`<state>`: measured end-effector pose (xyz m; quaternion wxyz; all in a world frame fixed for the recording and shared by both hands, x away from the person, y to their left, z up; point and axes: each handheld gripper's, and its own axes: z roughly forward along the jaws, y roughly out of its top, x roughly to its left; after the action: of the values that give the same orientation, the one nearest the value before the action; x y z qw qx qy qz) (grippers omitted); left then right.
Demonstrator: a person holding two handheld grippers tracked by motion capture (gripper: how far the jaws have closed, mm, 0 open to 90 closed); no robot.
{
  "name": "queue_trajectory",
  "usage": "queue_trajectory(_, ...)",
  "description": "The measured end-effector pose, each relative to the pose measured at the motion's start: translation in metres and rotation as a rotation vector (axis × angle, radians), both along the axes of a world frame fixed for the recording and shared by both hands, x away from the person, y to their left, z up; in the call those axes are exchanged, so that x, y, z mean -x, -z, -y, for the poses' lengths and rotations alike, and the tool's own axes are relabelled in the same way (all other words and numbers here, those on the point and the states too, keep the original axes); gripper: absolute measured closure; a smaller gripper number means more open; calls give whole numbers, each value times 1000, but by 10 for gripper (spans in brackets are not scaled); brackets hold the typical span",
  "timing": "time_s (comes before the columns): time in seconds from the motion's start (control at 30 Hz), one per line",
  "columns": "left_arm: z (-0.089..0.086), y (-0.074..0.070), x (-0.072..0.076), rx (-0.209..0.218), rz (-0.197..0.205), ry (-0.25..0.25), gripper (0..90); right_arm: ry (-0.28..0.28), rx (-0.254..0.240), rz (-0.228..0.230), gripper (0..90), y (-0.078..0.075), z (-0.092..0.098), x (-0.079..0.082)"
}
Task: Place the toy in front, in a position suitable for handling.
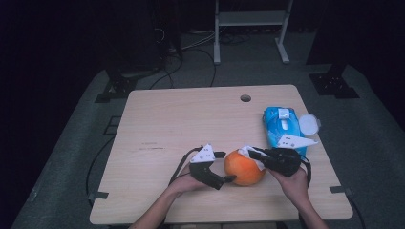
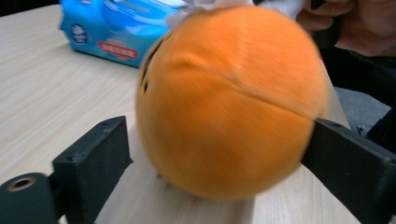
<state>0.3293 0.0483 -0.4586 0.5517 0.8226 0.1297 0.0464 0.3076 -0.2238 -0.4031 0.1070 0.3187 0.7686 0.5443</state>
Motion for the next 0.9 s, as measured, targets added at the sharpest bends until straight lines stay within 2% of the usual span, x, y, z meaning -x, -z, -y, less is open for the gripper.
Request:
queue_trajectory(0.07,6,2,5,-1,11,23,98,-10,6,9,800,0,-4,0)
queue_trajectory(0.1,7,-1,9,-12,29,8,144,-10,11,8,801,0,-5,1)
queue_trajectory(0.13,7,-5,11,-12,30,-5,217,-8,12,14,801,-1,-6,2)
queue_trajectory(0.2,5,-13,13,-8,36,-16,287,4,-4,24,801,-4,-5,3)
queue_trajectory(0.3,-2,-38,16,0,28,-17,309,16,-45,37,802,-10,-2,5)
queue_trajectory(0.37,-9,-56,20,1,40,-22,310,9,-105,28,802,-12,1,5)
queue_trajectory(0.4,-12,-63,22,-10,41,-21,309,3,-131,16,802,-12,1,5)
queue_trajectory(0.47,-17,-71,23,-18,30,-17,309,-12,-144,9,802,-12,-1,4)
queue_trajectory(0.53,-21,-70,20,-40,-1,-21,308,-18,-129,-7,802,-7,-6,3)
queue_trajectory(0.63,-22,-53,12,-70,-81,-40,285,-15,-60,-68,802,7,-13,-3)
queue_trajectory(0.67,-22,-47,10,-70,-91,-43,278,-12,-41,-85,803,12,-14,-6)
queue_trajectory(0.7,-24,-43,9,-37,-111,-49,277,-10,-38,-96,805,14,-15,-6)
queue_trajectory(0.77,-25,-42,6,-22,-118,-67,276,-8,-40,-75,804,11,-15,-5)
queue_trajectory(0.9,-20,-39,5,-4,-124,-83,270,-41,-78,-25,804,-1,-17,3)
